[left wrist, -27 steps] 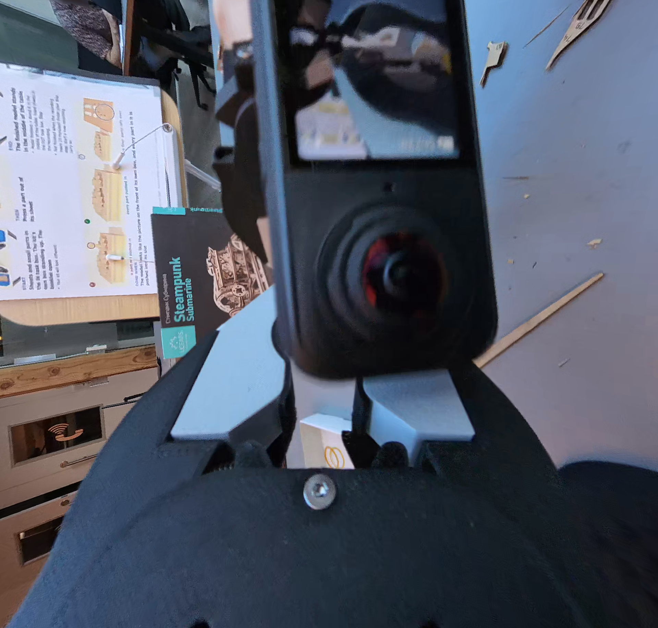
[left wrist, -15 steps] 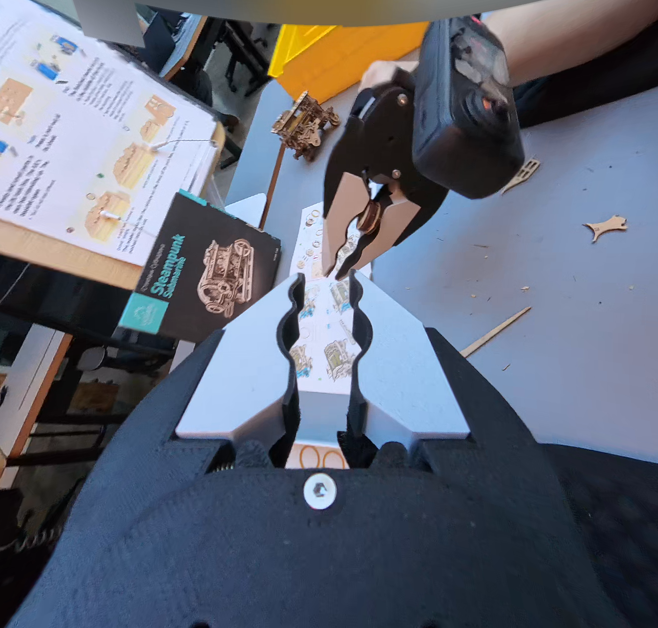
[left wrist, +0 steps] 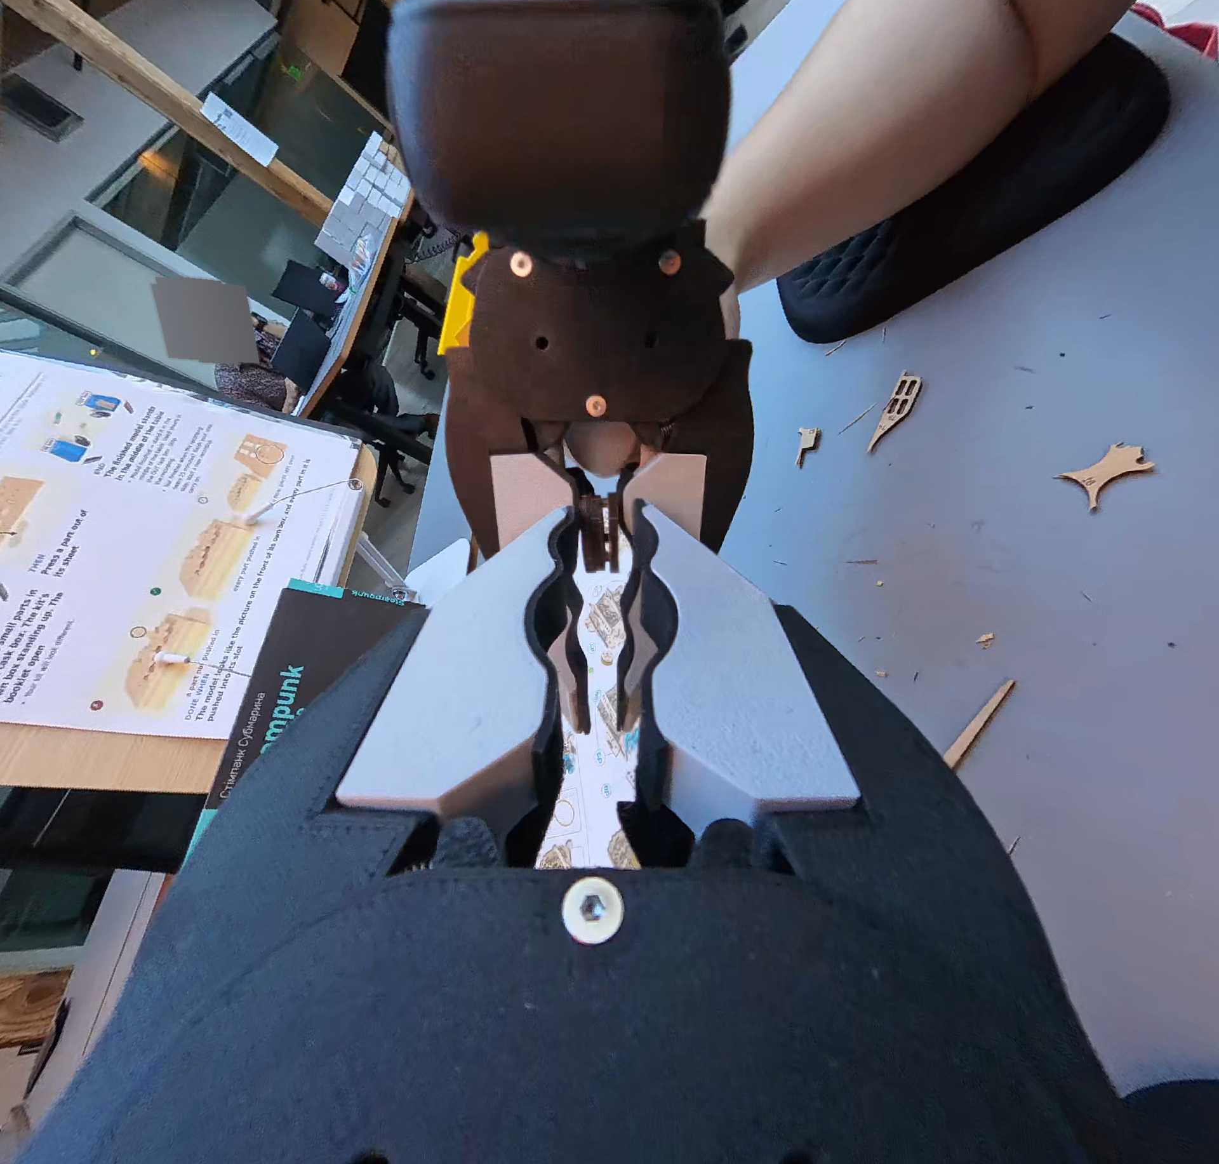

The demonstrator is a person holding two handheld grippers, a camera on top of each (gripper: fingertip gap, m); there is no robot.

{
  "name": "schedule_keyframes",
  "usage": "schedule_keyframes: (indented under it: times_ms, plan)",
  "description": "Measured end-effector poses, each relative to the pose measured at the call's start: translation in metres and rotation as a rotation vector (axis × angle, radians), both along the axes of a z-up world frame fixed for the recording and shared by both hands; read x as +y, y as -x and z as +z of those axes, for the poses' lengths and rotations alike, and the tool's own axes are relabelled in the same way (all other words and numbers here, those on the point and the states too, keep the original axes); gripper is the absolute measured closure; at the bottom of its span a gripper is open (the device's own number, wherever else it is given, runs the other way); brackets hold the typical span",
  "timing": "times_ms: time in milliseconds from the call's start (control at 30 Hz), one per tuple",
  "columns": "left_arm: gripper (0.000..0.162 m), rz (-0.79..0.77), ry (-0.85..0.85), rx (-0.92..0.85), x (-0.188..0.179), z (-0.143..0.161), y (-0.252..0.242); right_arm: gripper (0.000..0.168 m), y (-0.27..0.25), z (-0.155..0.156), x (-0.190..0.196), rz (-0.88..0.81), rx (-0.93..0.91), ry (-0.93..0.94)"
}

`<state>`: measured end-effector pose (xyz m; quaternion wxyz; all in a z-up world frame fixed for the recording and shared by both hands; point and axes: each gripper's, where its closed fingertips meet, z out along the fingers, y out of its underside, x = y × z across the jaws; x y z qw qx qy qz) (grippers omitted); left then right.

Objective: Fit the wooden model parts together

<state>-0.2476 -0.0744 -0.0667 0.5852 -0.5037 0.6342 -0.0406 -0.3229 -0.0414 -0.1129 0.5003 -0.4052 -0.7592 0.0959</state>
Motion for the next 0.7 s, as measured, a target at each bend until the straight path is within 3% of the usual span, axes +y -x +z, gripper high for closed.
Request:
schedule_keyframes:
  times_ms: [700]
  plan:
    - [0.153,0.035,0.077,0.011,0.005,-0.004,0.002,0.158,-0.001,-0.007,-0.004,0.038,-0.008,0.081]
